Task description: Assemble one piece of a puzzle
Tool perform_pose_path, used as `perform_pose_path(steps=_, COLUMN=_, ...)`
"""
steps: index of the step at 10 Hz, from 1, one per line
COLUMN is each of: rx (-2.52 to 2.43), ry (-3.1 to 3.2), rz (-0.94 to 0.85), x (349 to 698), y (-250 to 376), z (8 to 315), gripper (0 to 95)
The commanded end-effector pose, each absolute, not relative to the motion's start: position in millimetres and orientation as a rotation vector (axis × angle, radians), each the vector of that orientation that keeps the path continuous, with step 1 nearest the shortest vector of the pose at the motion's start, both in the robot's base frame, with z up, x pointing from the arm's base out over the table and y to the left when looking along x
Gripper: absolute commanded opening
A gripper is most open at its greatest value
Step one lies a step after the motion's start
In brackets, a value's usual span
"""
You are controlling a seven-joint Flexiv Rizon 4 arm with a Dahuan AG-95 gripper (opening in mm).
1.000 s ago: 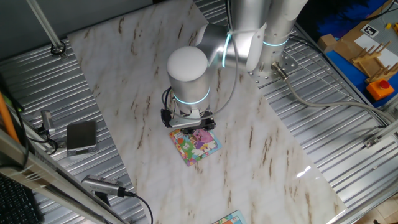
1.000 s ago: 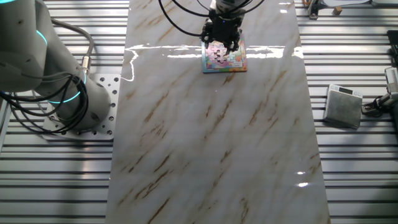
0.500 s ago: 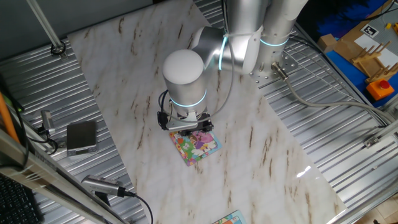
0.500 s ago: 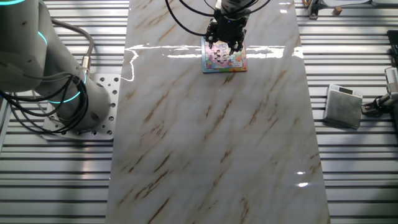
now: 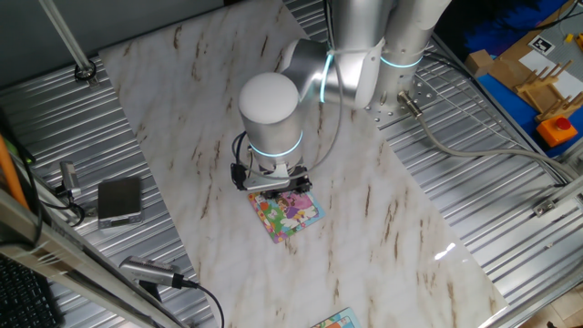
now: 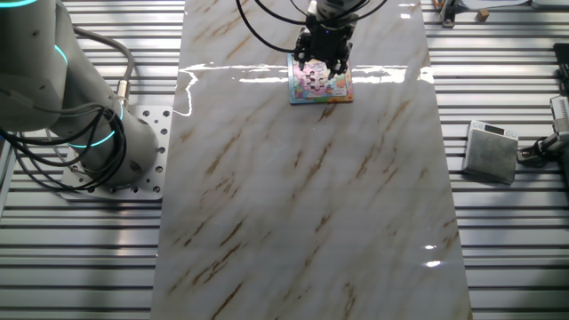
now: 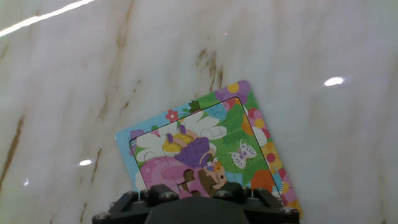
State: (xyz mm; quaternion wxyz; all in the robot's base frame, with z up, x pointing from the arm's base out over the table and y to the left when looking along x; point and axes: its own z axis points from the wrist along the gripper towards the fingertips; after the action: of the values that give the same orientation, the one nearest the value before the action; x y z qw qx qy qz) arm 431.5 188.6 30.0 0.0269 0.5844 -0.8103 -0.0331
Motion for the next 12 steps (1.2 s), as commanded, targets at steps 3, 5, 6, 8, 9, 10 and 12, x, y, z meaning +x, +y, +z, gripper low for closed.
perform_pose_path(steps=3, rx=1.754, ry=-2.533, rz=-0.107, x=431.3, y=188.3, z=30.4, gripper=57.0)
perform_pose_path(steps=5, rx=1.726, ry=-2.542, rz=-0.085, x=431.3, y=188.3, z=30.4, gripper=57.0)
perform_pose_path(steps=6, rx=1.712, ry=-2.554, rz=-0.086, x=431.3, y=188.3, z=30.4, gripper=57.0)
perform_pose_path(steps=8, rx=1.695, ry=-2.568, rz=-0.089, x=431.6, y=188.3, z=30.1, gripper=57.0)
perform_pose_path(steps=9, rx=1.707, ry=-2.560, rz=-0.088, x=432.1, y=187.6, z=29.1, gripper=57.0)
perform_pose_path(steps=10, rx=1.706, ry=-2.563, rz=-0.087, x=432.4, y=186.1, z=27.9, gripper=57.0)
perform_pose_path(steps=12, rx=1.724, ry=-2.568, rz=-0.100, x=435.4, y=177.9, z=17.7, gripper=57.0)
